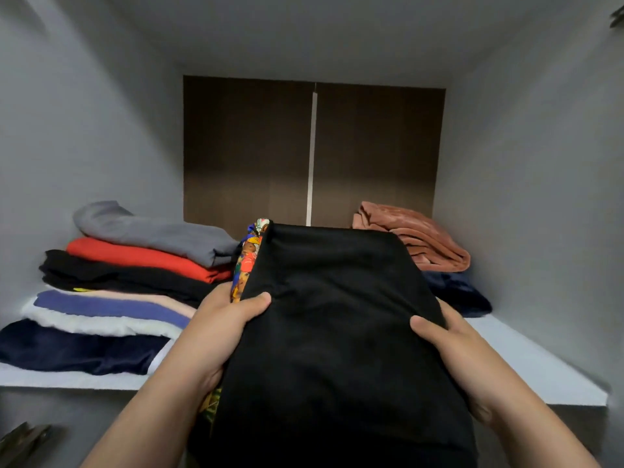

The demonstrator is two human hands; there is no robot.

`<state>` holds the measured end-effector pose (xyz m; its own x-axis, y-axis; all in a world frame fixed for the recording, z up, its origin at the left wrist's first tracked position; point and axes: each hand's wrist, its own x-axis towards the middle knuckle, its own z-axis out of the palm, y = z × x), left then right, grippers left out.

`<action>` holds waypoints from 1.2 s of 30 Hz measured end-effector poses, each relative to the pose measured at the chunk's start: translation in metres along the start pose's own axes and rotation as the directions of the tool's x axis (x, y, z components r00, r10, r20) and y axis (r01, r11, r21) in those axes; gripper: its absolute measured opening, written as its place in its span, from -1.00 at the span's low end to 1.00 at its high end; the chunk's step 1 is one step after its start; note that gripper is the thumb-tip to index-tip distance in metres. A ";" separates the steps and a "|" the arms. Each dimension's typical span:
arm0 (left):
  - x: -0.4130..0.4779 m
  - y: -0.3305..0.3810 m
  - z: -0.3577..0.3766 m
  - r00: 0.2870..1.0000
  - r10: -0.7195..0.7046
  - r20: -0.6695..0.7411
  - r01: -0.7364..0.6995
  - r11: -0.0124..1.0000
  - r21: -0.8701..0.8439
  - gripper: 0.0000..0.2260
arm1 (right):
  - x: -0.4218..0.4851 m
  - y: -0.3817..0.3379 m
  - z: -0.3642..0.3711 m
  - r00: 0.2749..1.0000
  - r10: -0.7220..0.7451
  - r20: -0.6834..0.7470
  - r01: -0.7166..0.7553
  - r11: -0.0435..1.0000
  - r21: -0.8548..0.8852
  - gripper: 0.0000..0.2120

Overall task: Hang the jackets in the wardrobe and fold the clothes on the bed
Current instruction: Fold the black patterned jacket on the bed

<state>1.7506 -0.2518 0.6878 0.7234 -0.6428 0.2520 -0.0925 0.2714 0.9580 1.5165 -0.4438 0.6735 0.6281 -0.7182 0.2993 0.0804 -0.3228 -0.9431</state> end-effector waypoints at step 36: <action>0.236 0.116 0.225 0.999 0.018 0.040 -0.016 0.999 -0.031 -0.75 | 0.257 -0.104 -0.149 0.897 -0.337 -0.287 0.020 0.678 -0.734 -0.56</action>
<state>1.7568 -0.5337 0.8892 0.6939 -0.6659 0.2740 -0.0829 0.3040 0.9490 1.5544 -0.6869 0.8698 0.3138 -0.7120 0.6281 -0.5013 -0.6861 -0.5273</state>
